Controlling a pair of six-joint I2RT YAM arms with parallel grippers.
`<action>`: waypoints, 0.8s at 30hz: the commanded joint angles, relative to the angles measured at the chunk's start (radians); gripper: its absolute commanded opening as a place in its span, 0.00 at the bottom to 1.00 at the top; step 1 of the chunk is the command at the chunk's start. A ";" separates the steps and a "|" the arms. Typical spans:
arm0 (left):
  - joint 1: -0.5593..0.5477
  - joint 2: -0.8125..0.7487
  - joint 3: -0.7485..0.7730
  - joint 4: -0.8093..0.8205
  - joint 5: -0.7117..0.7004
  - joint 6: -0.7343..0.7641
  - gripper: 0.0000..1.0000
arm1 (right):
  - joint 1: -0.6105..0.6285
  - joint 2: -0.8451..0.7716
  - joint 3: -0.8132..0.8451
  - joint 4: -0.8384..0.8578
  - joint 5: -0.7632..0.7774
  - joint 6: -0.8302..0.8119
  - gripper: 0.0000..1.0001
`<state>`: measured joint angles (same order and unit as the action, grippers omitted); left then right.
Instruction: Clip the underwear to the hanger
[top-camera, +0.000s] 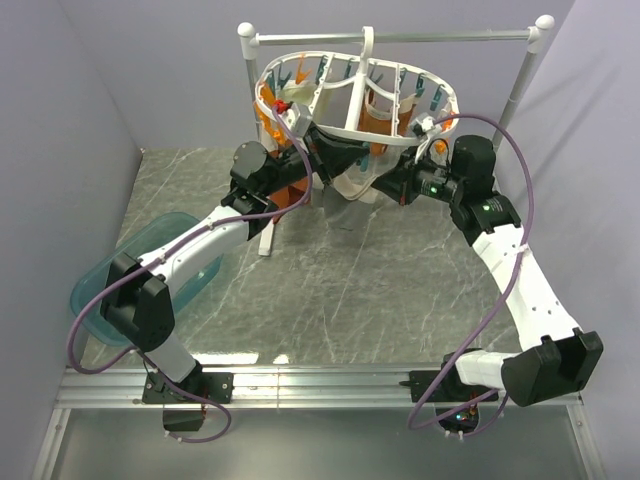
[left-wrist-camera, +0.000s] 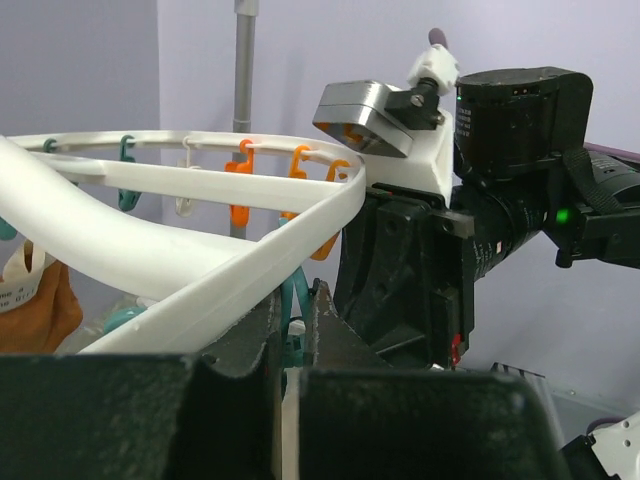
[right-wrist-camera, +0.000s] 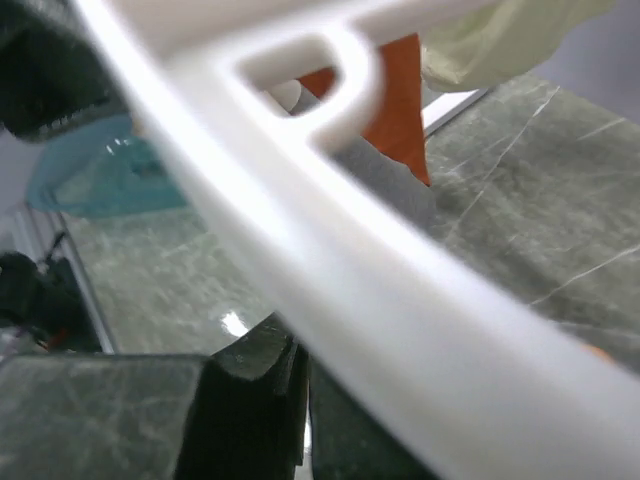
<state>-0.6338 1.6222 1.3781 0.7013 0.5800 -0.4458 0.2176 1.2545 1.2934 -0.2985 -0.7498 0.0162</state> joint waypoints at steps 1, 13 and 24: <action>-0.018 0.004 0.002 0.046 0.149 0.006 0.00 | 0.002 0.019 0.073 0.016 0.076 0.171 0.00; -0.009 0.031 0.026 0.016 0.075 -0.088 0.00 | 0.017 -0.106 -0.060 0.171 0.178 0.335 0.00; -0.009 0.061 0.045 0.050 0.090 -0.122 0.00 | 0.022 -0.061 0.000 0.102 0.217 0.553 0.00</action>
<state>-0.6292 1.6718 1.3861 0.7258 0.5686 -0.5400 0.2359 1.1866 1.2404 -0.2363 -0.5636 0.4759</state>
